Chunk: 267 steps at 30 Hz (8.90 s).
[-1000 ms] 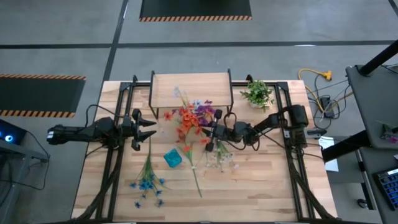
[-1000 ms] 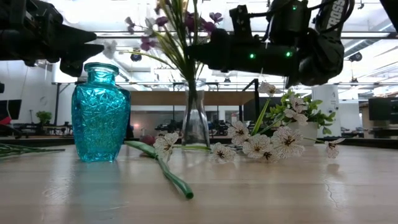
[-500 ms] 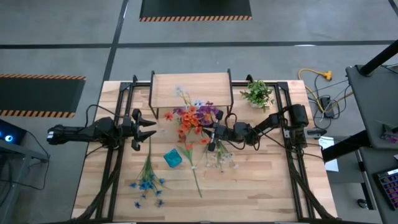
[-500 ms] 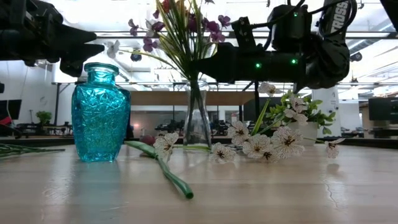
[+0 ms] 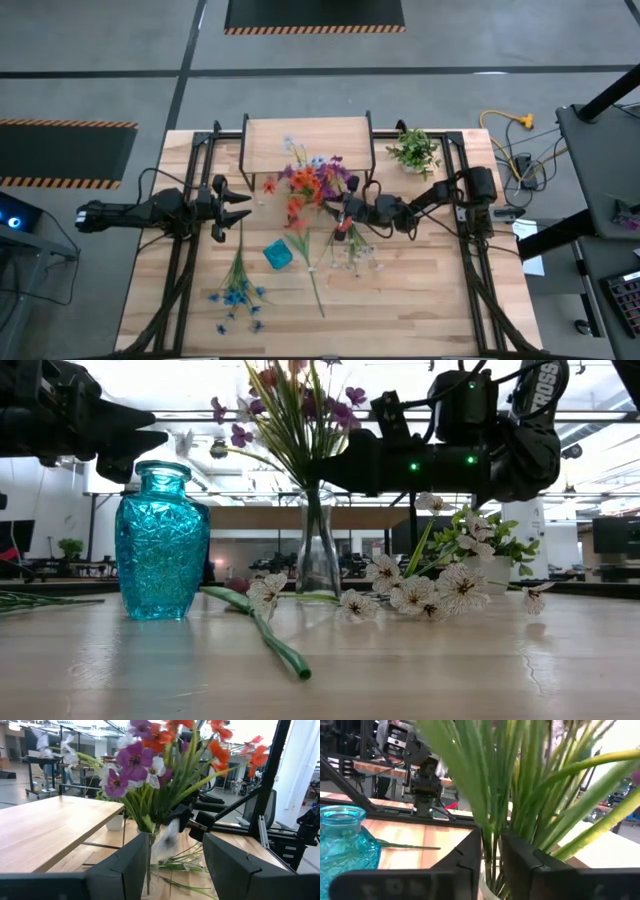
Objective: Pick and place flowers into a vace then onto a shelf
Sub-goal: Put the orange flowers into the transparent vase, then put the blue flowers into the blue vase
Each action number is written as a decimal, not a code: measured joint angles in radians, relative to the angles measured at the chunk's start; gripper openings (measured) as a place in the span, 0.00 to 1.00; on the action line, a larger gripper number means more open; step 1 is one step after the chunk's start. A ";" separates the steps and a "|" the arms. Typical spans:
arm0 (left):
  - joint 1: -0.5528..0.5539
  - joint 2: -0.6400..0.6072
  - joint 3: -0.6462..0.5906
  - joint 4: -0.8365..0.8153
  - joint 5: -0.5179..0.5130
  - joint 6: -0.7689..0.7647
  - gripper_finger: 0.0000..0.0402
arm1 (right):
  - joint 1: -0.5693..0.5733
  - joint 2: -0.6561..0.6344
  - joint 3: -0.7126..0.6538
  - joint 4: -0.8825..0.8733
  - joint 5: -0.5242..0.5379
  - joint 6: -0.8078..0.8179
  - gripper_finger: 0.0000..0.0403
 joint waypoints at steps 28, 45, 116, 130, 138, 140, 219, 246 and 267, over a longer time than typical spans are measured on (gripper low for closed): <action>0.000 0.000 0.000 0.000 0.000 0.000 0.43 | 0.061 -0.443 -0.048 -0.744 0.052 0.075 0.47; 0.000 0.000 0.000 0.000 0.000 0.000 0.43 | 0.094 -0.798 -0.078 -1.249 0.047 0.206 0.45; -0.003 0.887 0.937 -1.166 0.162 -0.034 0.43 | 0.124 -1.316 -0.489 -0.941 0.051 0.051 0.29; -0.010 1.038 0.886 -1.283 0.347 0.061 0.43 | 0.124 -1.316 -0.489 -0.941 0.051 0.056 0.28; -0.071 1.036 0.884 -1.297 0.347 0.141 0.42 | 0.124 -1.315 -0.489 -0.941 0.051 0.118 0.28; -0.100 1.036 0.884 -1.295 0.347 0.184 0.42 | 0.124 -1.315 -0.489 -0.941 0.051 0.134 0.28; -0.468 1.493 0.829 -1.034 0.193 0.505 0.42 | 0.125 -1.314 -0.491 -0.941 0.040 0.164 0.25; -0.477 1.463 0.921 -0.963 0.269 0.446 0.01 | 0.125 -1.314 -0.491 -0.941 0.040 0.178 0.20; -0.553 1.265 1.242 -1.009 0.014 0.150 0.00 | 0.125 -1.314 -0.491 -0.941 0.039 0.230 0.20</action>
